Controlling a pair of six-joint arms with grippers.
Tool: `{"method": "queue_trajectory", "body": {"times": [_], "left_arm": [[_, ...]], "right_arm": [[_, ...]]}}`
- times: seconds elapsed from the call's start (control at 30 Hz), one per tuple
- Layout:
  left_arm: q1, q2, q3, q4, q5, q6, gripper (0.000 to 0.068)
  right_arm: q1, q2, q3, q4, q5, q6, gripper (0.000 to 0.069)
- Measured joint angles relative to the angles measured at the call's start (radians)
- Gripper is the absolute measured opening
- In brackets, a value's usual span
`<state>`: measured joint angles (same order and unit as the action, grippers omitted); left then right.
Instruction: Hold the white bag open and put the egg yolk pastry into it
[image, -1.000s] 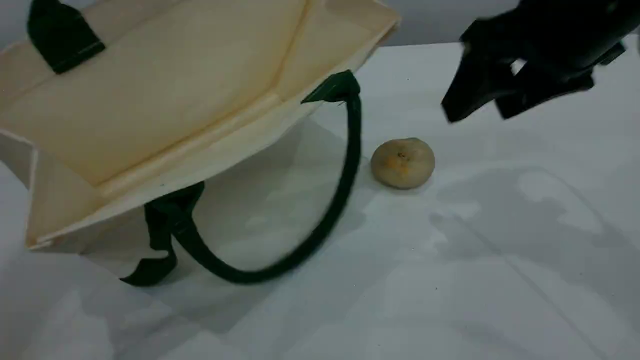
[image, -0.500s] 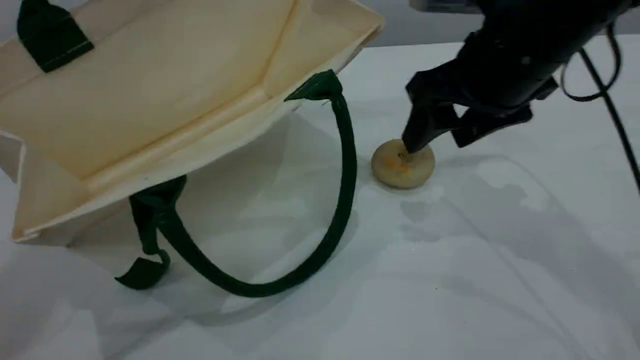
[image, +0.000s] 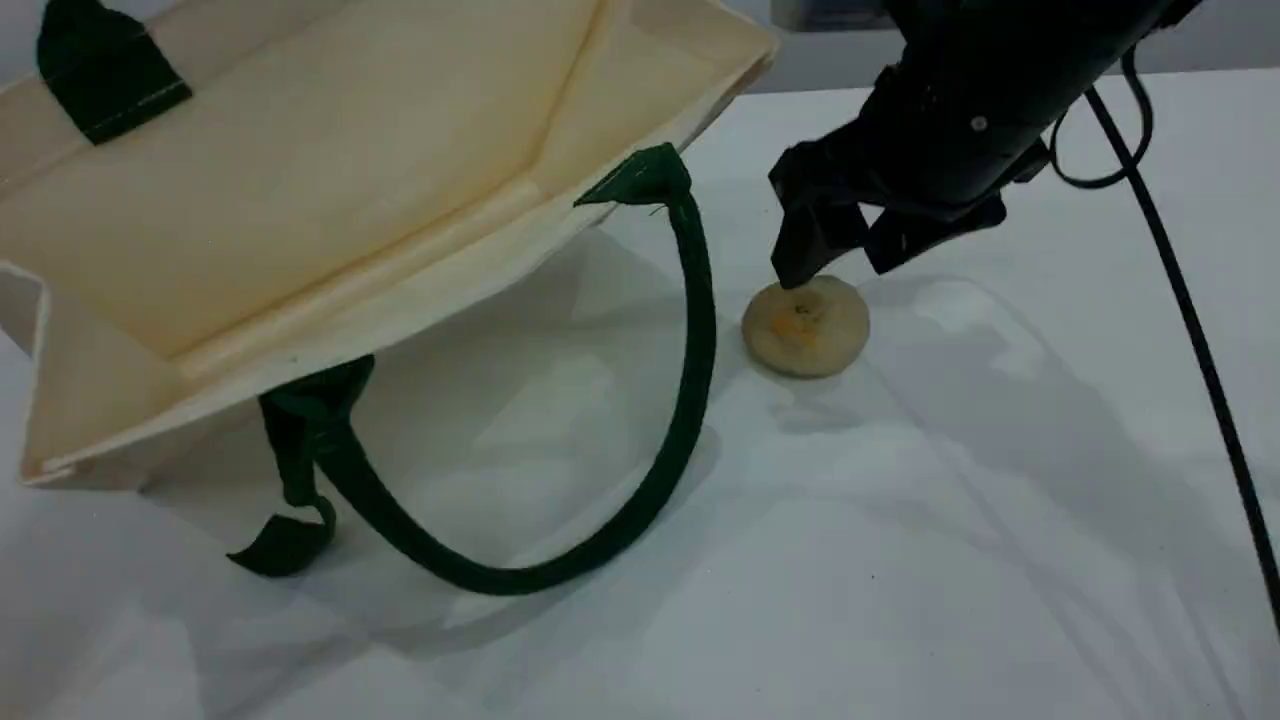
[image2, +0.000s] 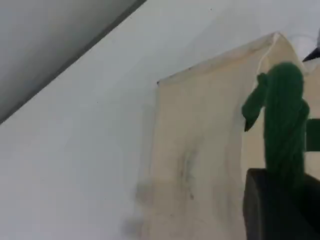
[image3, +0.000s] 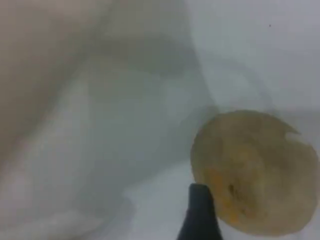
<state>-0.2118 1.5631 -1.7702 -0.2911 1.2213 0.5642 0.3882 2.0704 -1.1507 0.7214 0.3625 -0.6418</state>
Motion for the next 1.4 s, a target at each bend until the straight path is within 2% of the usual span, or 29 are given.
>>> {"method": "queue_trajectory", "body": {"times": [0.4,0.97,1.1,1.33,1.4], "left_arm": [[0.0,0.0,0.0,0.0,0.0,-0.001,0.0096],[0.0,0.0,0.0,0.0,0.0,-0.001,0.0096],[0.0,0.0,0.0,0.0,0.0,-0.001,0.0096],[0.0,0.0,0.0,0.0,0.0,0.0,0.0096],[0.0,0.0,0.0,0.0,0.0,-0.002,0.0096]], "right_arm": [[0.0,0.078,-0.005,-0.002,-0.027,-0.002,0.0493],[0.0,0.097,-0.026,0.064,-0.031,-0.008,0.049],[0.002,0.097,-0.026,0.063,-0.04,-0.007,0.0429],[0.002,0.096,-0.026,0.061,-0.032,-0.062,0.0206],[0.002,0.096,-0.026,0.061,-0.024,-0.072,0.0194]]}}
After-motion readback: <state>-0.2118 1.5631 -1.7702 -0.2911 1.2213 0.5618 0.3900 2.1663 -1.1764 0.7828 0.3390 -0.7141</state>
